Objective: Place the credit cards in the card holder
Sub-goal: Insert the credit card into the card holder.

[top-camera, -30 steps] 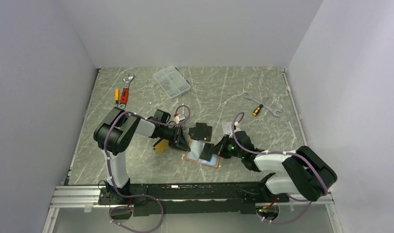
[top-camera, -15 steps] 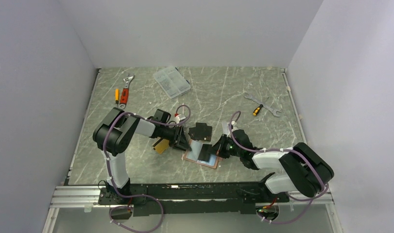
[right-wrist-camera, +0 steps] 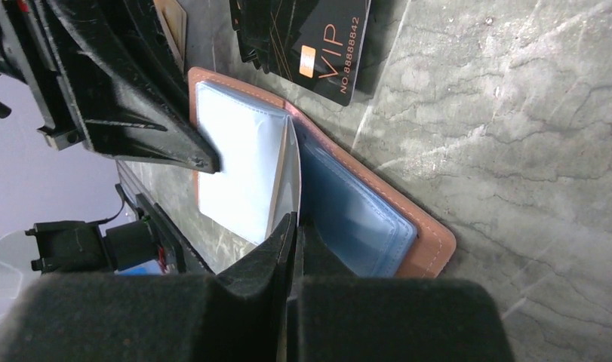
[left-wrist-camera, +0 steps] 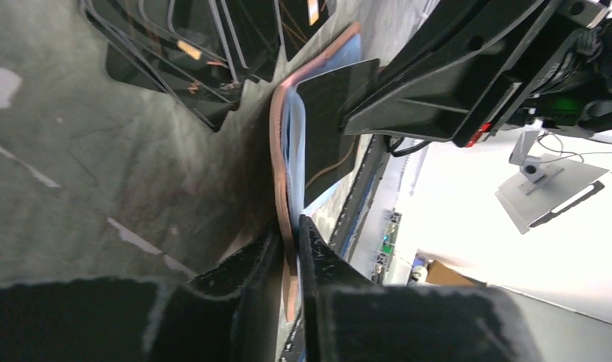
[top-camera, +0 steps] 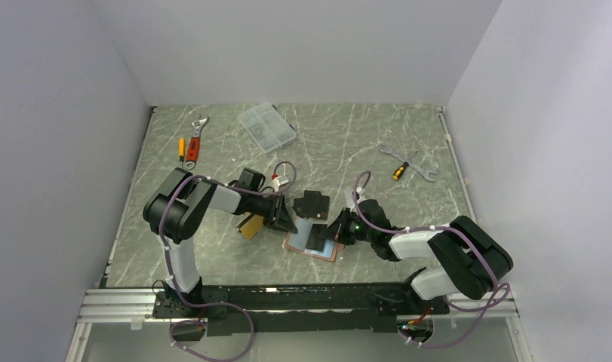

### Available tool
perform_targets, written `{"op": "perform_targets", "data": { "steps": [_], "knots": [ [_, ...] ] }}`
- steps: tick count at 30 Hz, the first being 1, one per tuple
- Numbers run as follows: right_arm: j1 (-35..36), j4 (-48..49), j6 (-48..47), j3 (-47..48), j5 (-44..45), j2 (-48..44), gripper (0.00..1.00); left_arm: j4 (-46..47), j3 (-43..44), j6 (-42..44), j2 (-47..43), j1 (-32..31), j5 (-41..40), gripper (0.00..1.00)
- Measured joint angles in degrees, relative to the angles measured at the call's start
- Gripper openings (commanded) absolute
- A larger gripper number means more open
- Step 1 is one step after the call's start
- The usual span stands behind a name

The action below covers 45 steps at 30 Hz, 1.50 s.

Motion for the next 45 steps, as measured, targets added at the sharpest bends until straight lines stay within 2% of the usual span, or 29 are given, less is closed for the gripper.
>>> {"op": "perform_targets", "data": {
  "steps": [4,12,22,45],
  "knots": [
    [-0.6,-0.2,-0.2,-0.1,-0.9,-0.6,0.00,-0.1,0.0,-0.1,1.2,0.3,-0.3,0.08],
    [-1.8,-4.8,-2.1,-0.2,-1.2,-6.8,0.00,5.0,0.1,-6.1,5.3,0.3,1.7,0.07],
    [-2.6,-8.2,-3.1,-1.9,5.9,-14.9,0.00,13.3,1.0,-13.3,6.8,-0.2,0.1,0.08],
    [-3.1,7.0,1.0,-4.2,7.0,-1.7,0.00,12.9,1.7,-11.5,6.8,0.0,-1.5,0.11]
  ]
}}
